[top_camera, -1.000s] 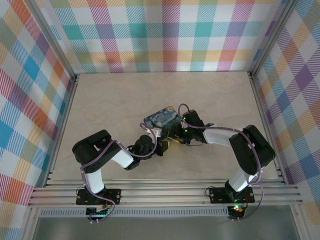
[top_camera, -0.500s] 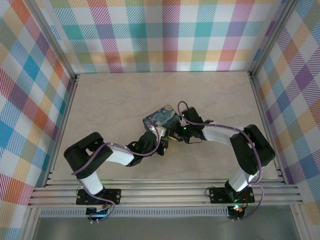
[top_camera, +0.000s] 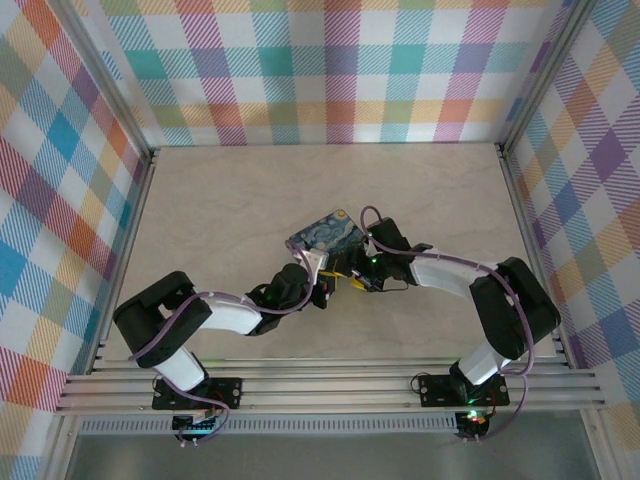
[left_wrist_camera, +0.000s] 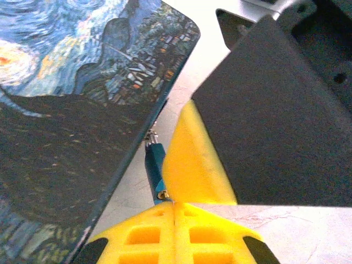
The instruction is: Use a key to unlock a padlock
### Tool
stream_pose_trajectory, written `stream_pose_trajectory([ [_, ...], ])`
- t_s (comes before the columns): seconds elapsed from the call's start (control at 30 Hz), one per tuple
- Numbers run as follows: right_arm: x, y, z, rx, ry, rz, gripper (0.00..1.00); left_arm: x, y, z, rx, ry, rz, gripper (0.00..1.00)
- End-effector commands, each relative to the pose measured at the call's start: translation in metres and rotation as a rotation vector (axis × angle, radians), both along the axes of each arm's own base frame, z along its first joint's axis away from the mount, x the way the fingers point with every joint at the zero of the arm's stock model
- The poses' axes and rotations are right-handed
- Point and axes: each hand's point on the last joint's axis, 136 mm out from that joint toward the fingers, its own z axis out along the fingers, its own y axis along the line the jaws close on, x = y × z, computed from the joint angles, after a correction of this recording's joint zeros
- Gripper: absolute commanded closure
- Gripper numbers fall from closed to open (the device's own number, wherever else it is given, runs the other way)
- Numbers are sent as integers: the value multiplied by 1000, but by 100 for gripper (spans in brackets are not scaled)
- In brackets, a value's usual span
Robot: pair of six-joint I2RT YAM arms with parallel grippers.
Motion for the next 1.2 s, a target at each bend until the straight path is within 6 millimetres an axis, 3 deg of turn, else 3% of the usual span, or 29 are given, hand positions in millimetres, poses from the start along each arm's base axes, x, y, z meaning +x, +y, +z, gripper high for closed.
stream_pose_trajectory([
  [0.0,3,7,6,64,-16,-31,41,-1,-3,6,-112,29,4,100],
  [0.2,4,8,3,114,2,-90,41,1,6,-15,-148,114,92,100],
  [0.4,10,12,14,173,-55,-106,41,3,8,-25,-181,164,131,100],
  [0.67,12,11,0,163,-90,-81,48,8,8,-26,-278,213,144,100],
  [0.97,10,6,-14,88,-100,-40,47,15,8,-25,-339,242,144,100],
  [1.17,13,8,-13,99,-120,-39,46,14,5,-24,-353,251,129,100],
])
